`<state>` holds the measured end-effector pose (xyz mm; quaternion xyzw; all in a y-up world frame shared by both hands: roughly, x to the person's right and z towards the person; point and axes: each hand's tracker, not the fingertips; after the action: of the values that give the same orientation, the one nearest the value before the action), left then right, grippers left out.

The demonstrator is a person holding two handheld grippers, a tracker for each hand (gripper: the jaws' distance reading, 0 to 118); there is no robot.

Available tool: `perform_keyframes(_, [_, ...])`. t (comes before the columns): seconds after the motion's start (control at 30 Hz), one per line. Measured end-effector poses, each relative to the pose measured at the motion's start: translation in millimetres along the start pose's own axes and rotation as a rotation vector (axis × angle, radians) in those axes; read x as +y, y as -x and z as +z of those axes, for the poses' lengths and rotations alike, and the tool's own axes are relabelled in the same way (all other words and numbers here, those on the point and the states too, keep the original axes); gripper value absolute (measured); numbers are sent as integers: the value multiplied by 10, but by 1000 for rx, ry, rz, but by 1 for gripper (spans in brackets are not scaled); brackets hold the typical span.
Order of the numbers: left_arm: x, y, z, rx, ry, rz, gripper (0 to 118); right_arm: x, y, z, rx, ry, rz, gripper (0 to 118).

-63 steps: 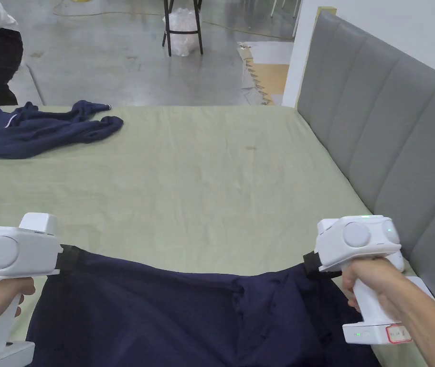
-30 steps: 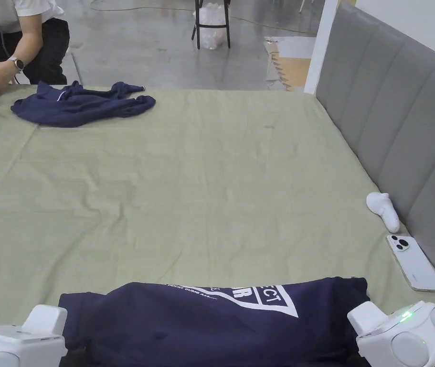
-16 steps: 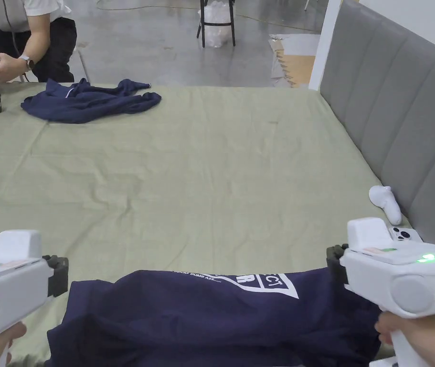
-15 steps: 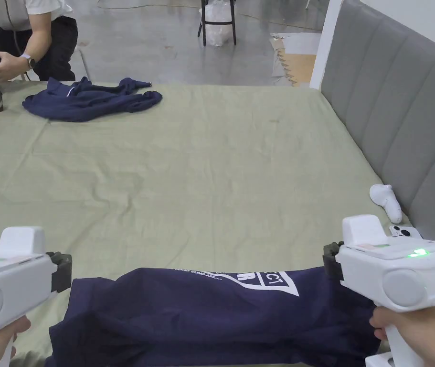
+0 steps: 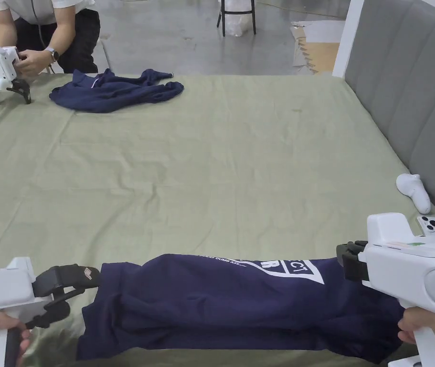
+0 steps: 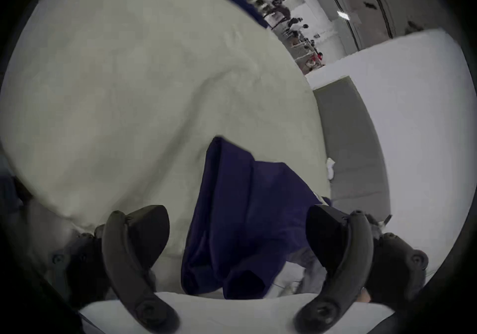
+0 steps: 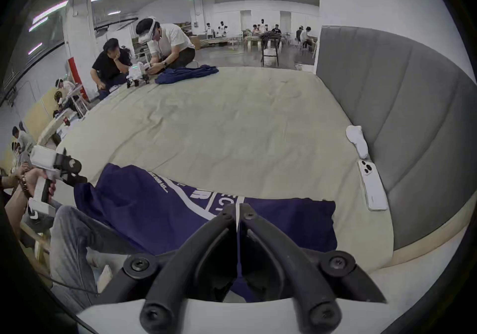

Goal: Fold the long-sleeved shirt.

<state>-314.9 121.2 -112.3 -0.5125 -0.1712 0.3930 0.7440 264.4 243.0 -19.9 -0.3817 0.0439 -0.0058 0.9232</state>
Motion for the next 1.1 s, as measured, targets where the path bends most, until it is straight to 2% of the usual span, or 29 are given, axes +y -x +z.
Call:
perform_keyframes(0.13, [-182, 99, -443, -54, 90, 97, 103, -47, 10, -5, 12, 24, -8, 1])
perform_keyframes(0.2, [-152, 26, -536, -212, 24, 70, 106, -58, 14, -9, 11, 31, -11, 1])
perform_keyframes(0.23, [-166, 36, -646, -260, 65, 157, 106, -66, 17, -7, 8, 34, -11, 1])
perform_keyframes(0.33, [-204, -109, -832, -367, 78, 236, 106, -67, 28, -19, 6, 43, -7, 1])
perform_keyframes(0.37, [-209, -134, -864, -304, 64, 137, 106, -67, 30, -21, 6, 45, -5, 1])
perform_keyframes(0.4, [-227, -197, -895, -306, 71, 112, 102, -69, 31, -23, 7, 46, -3, 1])
perform_keyframes(0.43, [-254, -258, -907, -267, 86, 53, 83, -72, 36, -27, 8, 45, -4, 1])
perform_keyframes(0.47, [-189, -292, -901, -226, 93, 7, 35, -72, 34, -33, 9, 46, -8, 1])
perform_keyframes(0.5, [-202, -373, -962, -143, 107, -43, 20, -71, 30, -39, 10, 48, -11, 1])
perform_keyframes(0.53, [-247, -406, -998, 77, 141, -162, 20, -70, 25, -44, 12, 50, -12, 1])
perform_keyframes(0.57, [-220, -409, -948, 26, 136, -236, 20, -69, 30, -41, 10, 51, -12, 1])
perform_keyframes(0.6, [-208, -498, -899, -16, 113, -234, 20, -68, 29, -37, 7, 52, -12, 1])
perform_keyframes(0.63, [-184, -544, -845, 84, 65, -226, 20, -65, 20, -26, 5, 50, -12, 1])
perform_keyframes(0.7, [-114, -573, -723, 136, 13, -252, 20, -63, 0, 3, 5, 45, -19, 1])
perform_keyframes(0.8, [96, -485, -528, 132, -61, -206, 19, -52, -24, 13, -2, 43, -27, 1])
perform_keyframes(1.03, [605, -71, 187, 317, -229, -81, 19, -25, -24, 4, -8, 39, -31, 1])
perform_keyframes(1.1, [659, -12, 361, 395, -257, -90, 19, -18, -8, -20, -2, 38, -28, 1])
